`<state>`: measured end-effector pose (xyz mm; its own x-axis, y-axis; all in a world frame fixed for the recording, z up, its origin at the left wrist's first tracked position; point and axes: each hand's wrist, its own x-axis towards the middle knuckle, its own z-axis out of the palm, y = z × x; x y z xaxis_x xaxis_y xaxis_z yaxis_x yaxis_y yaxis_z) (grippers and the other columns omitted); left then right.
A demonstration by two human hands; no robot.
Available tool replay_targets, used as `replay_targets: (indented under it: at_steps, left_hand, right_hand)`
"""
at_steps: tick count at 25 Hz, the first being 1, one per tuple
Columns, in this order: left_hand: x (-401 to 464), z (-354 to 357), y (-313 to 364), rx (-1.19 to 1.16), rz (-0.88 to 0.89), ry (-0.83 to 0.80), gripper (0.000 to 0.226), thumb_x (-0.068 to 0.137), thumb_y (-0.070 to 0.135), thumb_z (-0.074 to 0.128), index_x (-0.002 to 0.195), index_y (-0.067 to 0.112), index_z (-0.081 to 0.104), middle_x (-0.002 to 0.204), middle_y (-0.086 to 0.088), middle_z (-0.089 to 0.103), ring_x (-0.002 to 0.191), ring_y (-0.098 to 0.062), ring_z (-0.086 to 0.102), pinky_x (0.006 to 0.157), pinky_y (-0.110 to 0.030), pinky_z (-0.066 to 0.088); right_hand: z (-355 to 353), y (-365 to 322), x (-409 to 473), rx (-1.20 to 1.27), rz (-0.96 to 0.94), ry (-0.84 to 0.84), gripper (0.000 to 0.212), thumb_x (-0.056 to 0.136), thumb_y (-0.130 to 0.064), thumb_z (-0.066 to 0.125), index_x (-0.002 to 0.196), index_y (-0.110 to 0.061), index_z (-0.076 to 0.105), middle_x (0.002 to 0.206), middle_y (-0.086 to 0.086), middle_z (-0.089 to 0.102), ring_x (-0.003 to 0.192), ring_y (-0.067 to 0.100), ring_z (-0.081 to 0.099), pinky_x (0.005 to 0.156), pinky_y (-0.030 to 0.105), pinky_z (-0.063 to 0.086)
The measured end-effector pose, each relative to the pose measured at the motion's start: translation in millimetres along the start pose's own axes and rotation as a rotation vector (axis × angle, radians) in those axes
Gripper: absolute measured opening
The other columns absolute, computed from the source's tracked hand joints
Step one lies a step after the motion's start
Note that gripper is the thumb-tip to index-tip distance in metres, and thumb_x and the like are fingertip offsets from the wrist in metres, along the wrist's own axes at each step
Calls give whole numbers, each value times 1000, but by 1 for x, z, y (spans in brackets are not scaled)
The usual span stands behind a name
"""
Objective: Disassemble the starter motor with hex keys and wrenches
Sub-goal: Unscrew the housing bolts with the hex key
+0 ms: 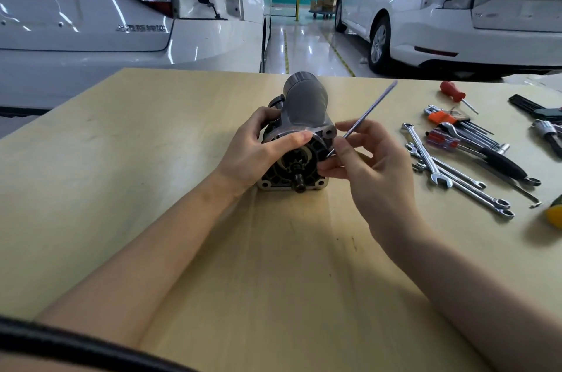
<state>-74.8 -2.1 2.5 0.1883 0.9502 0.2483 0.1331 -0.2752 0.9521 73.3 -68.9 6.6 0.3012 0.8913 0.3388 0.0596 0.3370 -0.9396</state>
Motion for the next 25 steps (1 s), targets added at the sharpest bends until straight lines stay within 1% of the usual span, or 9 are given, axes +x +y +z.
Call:
replay_targets:
  at_steps: [2, 3, 5, 8, 11, 13, 18, 21, 25]
  left_hand:
    - [0, 0, -1, -5, 3, -7, 51, 65, 41, 74, 109, 18, 61, 107, 2, 68, 99, -10, 65, 91, -29, 53]
    - [0, -1, -1, -8, 5, -8, 51, 65, 42, 74, 109, 18, 62, 107, 2, 68, 99, -10, 65, 90, -29, 53]
    - [1, -1, -2, -19, 9, -9, 50, 65, 41, 75, 108, 18, 62, 106, 2, 68, 98, -10, 66, 88, -28, 53]
    - [1, 0, -3, -27, 11, -7, 48, 67, 39, 74, 108, 18, 62, 106, 1, 68, 98, -10, 66, 88, -27, 53]
    - [2, 0, -3, -28, 12, -9, 49, 66, 39, 74, 108, 18, 62, 108, 1, 68, 100, -10, 65, 88, -26, 53]
    - [2, 0, -3, -28, 17, -6, 49, 66, 39, 74, 108, 18, 62, 108, 2, 68, 99, -9, 65, 87, -24, 53]
    - [4, -1, -6, -33, 32, 0, 47, 66, 39, 74, 107, 18, 63, 106, 3, 69, 99, -8, 65, 84, -21, 51]
    - [4, -1, -6, -27, 33, 0, 48, 66, 40, 75, 107, 19, 63, 107, 3, 69, 100, -9, 65, 87, -24, 52]
    - [3, -1, -5, -29, 44, -1, 61, 57, 51, 75, 107, 19, 63, 106, 3, 69, 99, -9, 65, 87, -24, 52]
  right_hand:
    - [-4, 1, 3, -24, 5, 15, 23, 94, -1, 57, 102, -21, 63, 69, -5, 60, 56, 13, 67, 61, 26, 58]
    - [-7, 1, 4, -24, 20, 23, 24, 93, 0, 57, 102, -21, 64, 68, -6, 59, 56, 13, 67, 60, 24, 57]
    - [-11, 3, 8, -13, 68, 34, 21, 92, 2, 57, 99, -16, 65, 63, -5, 60, 58, 13, 68, 61, 22, 56]
    - [-12, 5, 10, 41, 132, 36, 13, 93, 2, 56, 94, -10, 62, 56, -3, 64, 57, 16, 69, 63, 27, 58]
    - [-12, 4, 8, 126, 173, 27, 9, 92, 1, 57, 91, -7, 62, 56, 4, 63, 53, 18, 66, 57, 27, 56]
    - [-12, 3, 7, 203, 228, 17, 7, 92, 2, 56, 89, -3, 60, 55, 5, 61, 52, 18, 65, 55, 28, 55]
    - [-8, 5, 6, 382, 369, 44, 14, 92, 8, 48, 84, -4, 52, 50, 7, 59, 51, 21, 65, 54, 29, 55]
    - [-7, 5, 5, 476, 430, 92, 15, 91, 10, 46, 87, -4, 50, 55, 10, 59, 52, 24, 66, 54, 30, 56]
    - [-8, 6, 5, 551, 505, 129, 16, 91, 11, 45, 96, -4, 48, 73, 14, 55, 58, 26, 70, 53, 28, 56]
